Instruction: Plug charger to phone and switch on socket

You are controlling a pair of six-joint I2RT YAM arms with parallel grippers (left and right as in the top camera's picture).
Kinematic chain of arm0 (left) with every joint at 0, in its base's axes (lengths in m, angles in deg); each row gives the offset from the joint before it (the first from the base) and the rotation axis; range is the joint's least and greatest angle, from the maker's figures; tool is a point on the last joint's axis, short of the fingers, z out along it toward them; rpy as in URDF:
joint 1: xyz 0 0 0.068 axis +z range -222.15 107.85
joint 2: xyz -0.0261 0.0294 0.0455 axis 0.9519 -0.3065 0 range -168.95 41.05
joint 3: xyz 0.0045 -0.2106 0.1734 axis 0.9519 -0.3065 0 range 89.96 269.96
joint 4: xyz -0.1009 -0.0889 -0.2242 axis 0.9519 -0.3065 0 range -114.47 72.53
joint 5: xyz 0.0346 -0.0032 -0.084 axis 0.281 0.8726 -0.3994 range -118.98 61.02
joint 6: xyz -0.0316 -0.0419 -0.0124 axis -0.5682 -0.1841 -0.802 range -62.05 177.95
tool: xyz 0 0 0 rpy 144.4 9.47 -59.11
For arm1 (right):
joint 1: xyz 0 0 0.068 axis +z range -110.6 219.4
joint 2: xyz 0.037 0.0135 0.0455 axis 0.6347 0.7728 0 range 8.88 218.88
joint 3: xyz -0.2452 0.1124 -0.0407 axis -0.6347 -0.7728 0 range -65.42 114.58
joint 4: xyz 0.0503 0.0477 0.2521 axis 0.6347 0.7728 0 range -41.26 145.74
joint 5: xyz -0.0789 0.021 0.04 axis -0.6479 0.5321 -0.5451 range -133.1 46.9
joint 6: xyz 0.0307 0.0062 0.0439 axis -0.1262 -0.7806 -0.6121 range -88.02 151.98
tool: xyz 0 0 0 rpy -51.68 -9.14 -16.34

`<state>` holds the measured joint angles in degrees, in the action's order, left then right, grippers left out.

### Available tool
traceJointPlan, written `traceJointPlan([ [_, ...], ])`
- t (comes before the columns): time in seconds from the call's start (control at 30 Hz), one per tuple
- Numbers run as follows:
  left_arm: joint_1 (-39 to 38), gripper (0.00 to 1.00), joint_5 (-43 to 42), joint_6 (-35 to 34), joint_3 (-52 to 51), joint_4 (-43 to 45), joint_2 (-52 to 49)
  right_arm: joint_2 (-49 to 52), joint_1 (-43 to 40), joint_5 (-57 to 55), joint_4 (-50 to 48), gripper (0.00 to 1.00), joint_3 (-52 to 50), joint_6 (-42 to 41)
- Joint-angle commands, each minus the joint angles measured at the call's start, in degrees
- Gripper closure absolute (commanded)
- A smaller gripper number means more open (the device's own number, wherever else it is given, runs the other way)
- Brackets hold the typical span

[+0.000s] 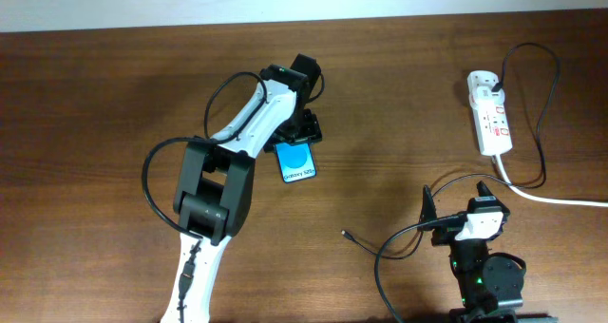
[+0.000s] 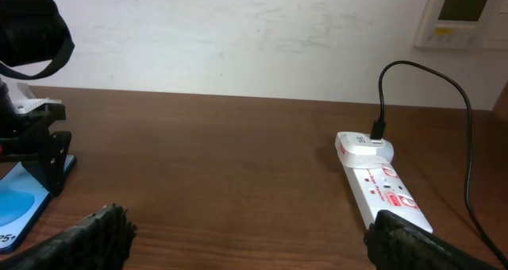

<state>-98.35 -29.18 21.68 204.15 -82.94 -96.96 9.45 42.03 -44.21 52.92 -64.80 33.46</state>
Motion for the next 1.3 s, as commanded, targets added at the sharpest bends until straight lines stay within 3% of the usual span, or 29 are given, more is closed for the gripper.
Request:
traceJointPlan([
  [0.0, 0.87, 0.17, 1.49, -0.17, -0.63, -1.42, -1.53, -0.37, 0.35, -0.7, 0.35, 0.02, -0.31, -0.39],
  [0.33, 6.82, 0.17, -1.11, -0.15, 7.8, -10.29, -0.83, -0.37, 0.35, -0.7, 0.35, 0.02, -0.31, -0.39],
  [0.47, 5.9, 0.16, 1.31, -0.11, 7.13, -9.79, -0.85, -0.37, 0.35, -0.7, 0.35, 0.02, -0.31, -0.39],
  [0.67, 0.15, 0.14, 2.01, -0.11, 0.04, -1.16, -0.85, -0.39, 0.35, -0.7, 0.35, 0.02, -0.31, -0.39],
  [0.73, 0.11, 0.01, 4.37, 0.26, 0.07, -1.18, -0.85, -0.37, 0.35, -0.7, 0.35, 0.02, -0.31, -0.39],
  [0.87, 2.01, 0.01, 4.11, 3.1, 7.48, -7.08, -0.76, -0.37, 0.35, -0.7, 0.35, 0.02, -0.31, -0.39],
  [0.93, 6.43, 0.01, 4.09, -4.26, 9.44, -10.12, -0.79, -0.39, 0.35, -0.7, 0.35, 0.02, -0.31, -0.39],
  [1.1, 8.26, 0.01, -0.76, -5.03, 2.34, -5.22, -0.9, -0.39, 0.35, -0.7, 0.35, 0.02, -0.31, -0.39],
  [1.27, 6.91, 0.01, -2.91, -2.64, 2.1, -3.3, -0.9, -0.37, 0.35, -0.7, 0.35, 0.02, -0.31, -0.39],
])
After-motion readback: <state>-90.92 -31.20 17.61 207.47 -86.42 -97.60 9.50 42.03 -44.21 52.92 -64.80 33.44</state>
